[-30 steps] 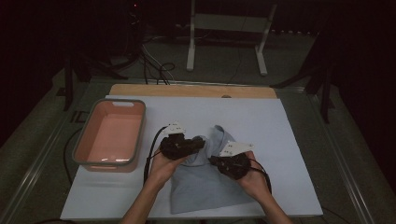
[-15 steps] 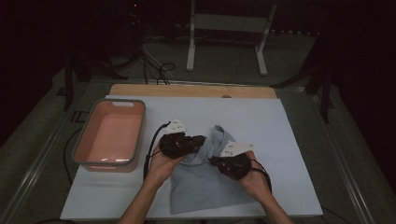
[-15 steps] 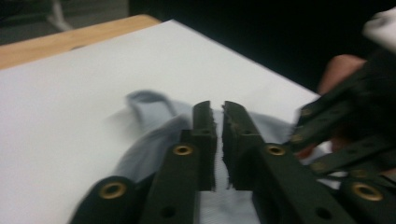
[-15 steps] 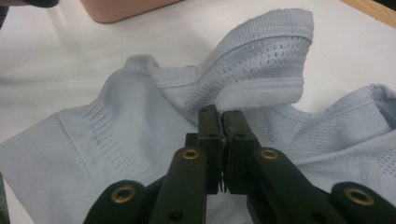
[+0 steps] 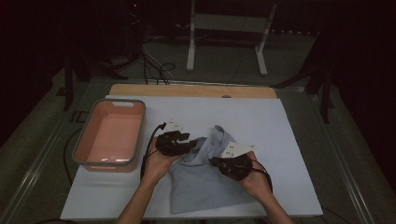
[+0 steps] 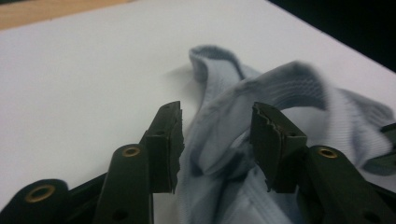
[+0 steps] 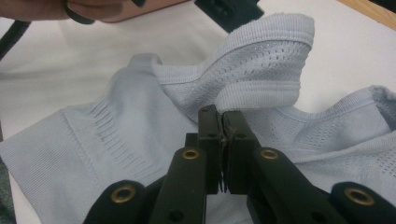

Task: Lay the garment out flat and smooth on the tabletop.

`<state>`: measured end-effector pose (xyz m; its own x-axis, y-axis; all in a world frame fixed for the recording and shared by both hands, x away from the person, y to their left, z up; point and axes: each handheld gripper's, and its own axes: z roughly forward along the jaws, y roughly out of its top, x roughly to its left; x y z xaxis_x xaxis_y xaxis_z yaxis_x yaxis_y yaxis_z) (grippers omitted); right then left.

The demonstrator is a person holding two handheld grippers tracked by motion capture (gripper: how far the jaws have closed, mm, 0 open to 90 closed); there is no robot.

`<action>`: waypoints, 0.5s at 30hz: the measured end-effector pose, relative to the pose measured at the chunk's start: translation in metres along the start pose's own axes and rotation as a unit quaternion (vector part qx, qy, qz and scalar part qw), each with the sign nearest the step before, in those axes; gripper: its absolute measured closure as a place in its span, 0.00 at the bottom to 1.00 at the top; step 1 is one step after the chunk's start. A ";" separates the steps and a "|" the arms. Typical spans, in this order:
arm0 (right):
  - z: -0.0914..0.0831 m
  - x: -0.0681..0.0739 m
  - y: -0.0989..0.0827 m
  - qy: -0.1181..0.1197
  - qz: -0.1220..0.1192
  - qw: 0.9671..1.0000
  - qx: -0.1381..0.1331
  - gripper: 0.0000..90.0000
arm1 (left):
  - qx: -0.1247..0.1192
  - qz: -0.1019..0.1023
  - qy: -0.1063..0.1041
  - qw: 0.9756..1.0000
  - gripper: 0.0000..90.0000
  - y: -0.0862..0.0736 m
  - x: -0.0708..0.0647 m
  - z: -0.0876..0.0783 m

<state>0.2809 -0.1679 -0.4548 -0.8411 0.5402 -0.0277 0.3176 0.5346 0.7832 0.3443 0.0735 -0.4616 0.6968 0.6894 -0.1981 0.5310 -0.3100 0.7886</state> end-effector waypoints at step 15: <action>-0.003 0.001 0.002 -0.002 -0.001 1.000 -0.003 0.97 | 0.061 -0.024 0.002 0.998 0.61 -0.012 0.016 0.033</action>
<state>0.2795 -0.1684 -0.4517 -0.8398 0.5420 -0.0313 0.3140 0.5318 0.7865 0.3653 0.0669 -0.4930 0.6672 0.7081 -0.2313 0.6188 -0.3539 0.7013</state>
